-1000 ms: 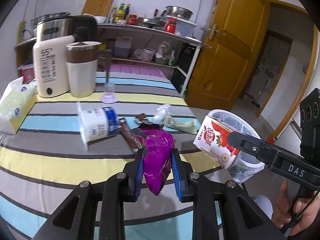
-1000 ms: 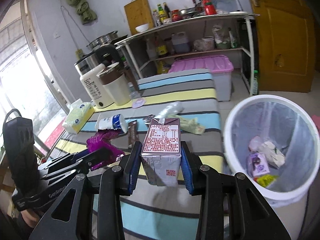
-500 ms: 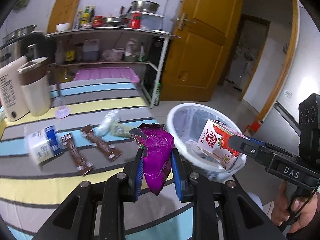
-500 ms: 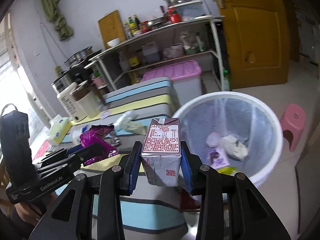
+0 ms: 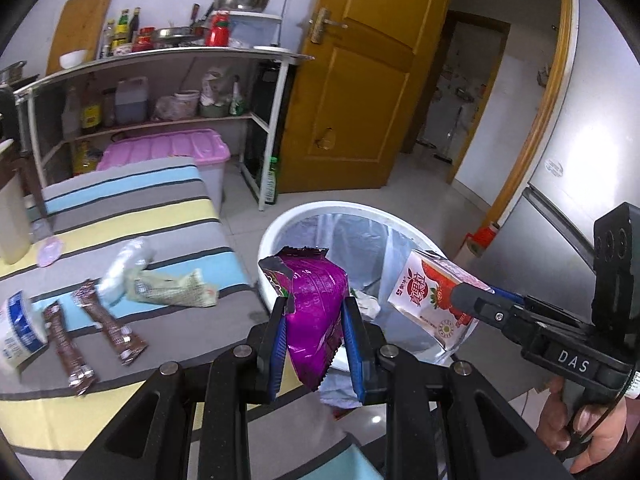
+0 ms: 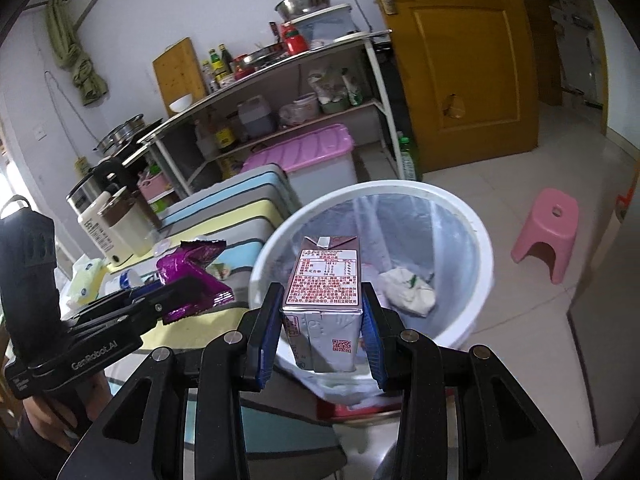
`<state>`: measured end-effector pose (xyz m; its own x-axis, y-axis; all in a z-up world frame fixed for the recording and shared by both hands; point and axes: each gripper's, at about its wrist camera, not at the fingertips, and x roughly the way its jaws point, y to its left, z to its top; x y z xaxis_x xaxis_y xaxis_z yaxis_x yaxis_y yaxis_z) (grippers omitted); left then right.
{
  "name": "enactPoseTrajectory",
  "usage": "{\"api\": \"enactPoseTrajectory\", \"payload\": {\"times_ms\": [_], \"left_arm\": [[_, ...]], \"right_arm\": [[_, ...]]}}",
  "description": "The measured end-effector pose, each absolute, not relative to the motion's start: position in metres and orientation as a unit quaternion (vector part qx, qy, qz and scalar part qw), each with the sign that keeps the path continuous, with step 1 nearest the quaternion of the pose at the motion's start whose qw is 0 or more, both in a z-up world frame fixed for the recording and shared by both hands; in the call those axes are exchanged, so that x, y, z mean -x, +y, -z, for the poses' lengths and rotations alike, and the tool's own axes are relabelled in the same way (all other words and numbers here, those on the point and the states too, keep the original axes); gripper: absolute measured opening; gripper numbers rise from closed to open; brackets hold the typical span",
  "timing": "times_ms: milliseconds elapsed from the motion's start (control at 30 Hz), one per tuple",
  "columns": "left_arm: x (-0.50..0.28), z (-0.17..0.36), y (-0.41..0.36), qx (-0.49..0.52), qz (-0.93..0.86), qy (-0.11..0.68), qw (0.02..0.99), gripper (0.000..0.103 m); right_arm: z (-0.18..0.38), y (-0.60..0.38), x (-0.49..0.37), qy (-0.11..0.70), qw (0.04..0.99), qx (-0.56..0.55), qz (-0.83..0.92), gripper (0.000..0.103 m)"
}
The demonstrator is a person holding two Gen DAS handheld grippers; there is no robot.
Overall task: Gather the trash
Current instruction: 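Carry the purple wrapper and strawberry milk carton over the trash bin with both tools, then open both tools to drop the purple wrapper and milk carton into the bin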
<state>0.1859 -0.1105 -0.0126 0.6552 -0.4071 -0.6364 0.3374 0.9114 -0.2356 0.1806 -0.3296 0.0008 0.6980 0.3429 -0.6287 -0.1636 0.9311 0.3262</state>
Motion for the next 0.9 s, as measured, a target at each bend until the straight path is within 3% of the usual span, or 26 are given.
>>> {"api": "enactPoseTrajectory", "payload": {"times_ms": [567, 900], "left_arm": [[-0.215, 0.034, -0.142, 0.038, 0.233, 0.382, 0.893, 0.027], [-0.222, 0.039, -0.142, 0.048, 0.237, 0.393, 0.887, 0.036]], "right_arm": [[0.018, -0.35, -0.196, 0.385, 0.909, -0.123, -0.106, 0.038], [0.02, -0.342, -0.204, 0.396, 0.906, -0.106, -0.108, 0.039]]}}
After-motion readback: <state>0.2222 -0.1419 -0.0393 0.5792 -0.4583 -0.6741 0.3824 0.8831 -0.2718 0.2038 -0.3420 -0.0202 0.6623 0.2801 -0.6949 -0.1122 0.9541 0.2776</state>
